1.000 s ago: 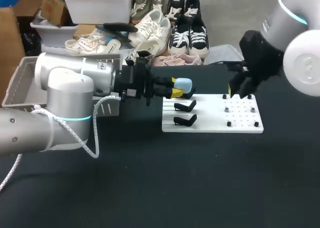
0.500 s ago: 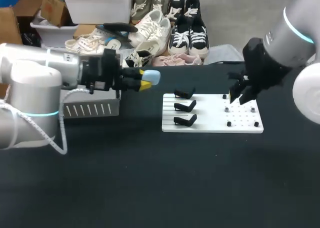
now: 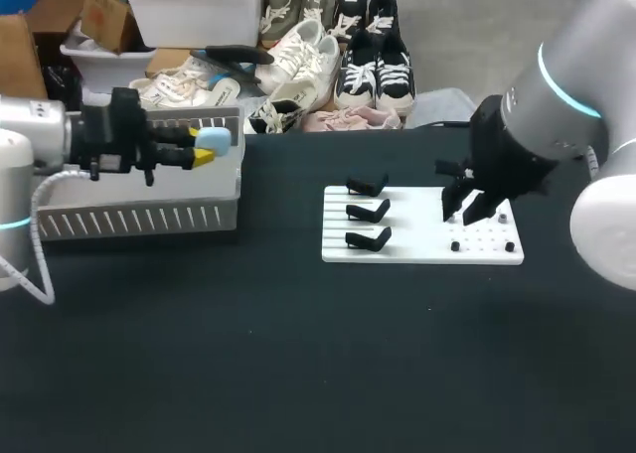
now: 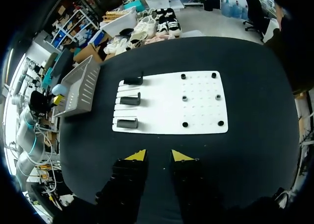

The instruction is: Pick up each earbud case from the left stands, insert the matching earbuds, close the lid, and place the case in the box.

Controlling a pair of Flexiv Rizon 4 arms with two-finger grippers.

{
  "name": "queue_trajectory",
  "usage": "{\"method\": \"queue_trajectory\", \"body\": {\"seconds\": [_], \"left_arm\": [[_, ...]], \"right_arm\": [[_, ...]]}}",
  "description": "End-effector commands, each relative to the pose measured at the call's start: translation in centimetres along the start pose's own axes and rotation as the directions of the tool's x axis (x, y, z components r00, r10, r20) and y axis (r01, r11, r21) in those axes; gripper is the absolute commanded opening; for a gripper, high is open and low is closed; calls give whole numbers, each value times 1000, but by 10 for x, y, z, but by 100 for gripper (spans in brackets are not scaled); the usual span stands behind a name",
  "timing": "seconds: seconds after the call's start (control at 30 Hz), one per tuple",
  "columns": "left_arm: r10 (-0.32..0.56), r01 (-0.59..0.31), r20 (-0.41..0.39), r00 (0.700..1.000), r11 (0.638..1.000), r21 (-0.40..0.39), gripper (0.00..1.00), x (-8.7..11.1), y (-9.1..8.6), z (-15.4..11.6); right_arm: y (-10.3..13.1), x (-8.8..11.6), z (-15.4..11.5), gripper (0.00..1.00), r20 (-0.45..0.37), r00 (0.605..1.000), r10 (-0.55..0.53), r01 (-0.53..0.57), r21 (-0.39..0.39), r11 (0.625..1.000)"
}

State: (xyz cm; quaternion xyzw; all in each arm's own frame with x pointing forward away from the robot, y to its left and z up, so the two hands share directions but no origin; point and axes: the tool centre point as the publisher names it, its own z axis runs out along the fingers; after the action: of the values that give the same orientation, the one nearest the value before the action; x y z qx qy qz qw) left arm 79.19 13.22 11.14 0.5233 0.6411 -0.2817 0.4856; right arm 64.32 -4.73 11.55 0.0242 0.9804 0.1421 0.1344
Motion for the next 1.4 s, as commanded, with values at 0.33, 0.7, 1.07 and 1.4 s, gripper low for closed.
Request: {"method": "queue_trajectory", "body": {"seconds": [0.33, 0.7, 1.07, 1.4], "left_arm": [[-78, 84, -52, 996, 989, 125, 0, 52, 46, 7], [-109, 123, -86, 990, 977, 172, 46, 68, 48, 6], [-82, 88, -41, 996, 982, 167, 100, 51, 30, 5], [-29, 24, 30, 999, 986, 167, 100, -9, -14, 13]], "right_arm": [[1, 7, 15, 27, 108, 991, 78, -81, 22, 996], [4, 4, 15, 27, 124, 988, 93, -98, 32, 995], [-2, 5, 5, 27, 153, 983, 105, -104, -13, 994], [-21, -6, -22, 29, 145, 986, 82, -76, -44, 996]]}}
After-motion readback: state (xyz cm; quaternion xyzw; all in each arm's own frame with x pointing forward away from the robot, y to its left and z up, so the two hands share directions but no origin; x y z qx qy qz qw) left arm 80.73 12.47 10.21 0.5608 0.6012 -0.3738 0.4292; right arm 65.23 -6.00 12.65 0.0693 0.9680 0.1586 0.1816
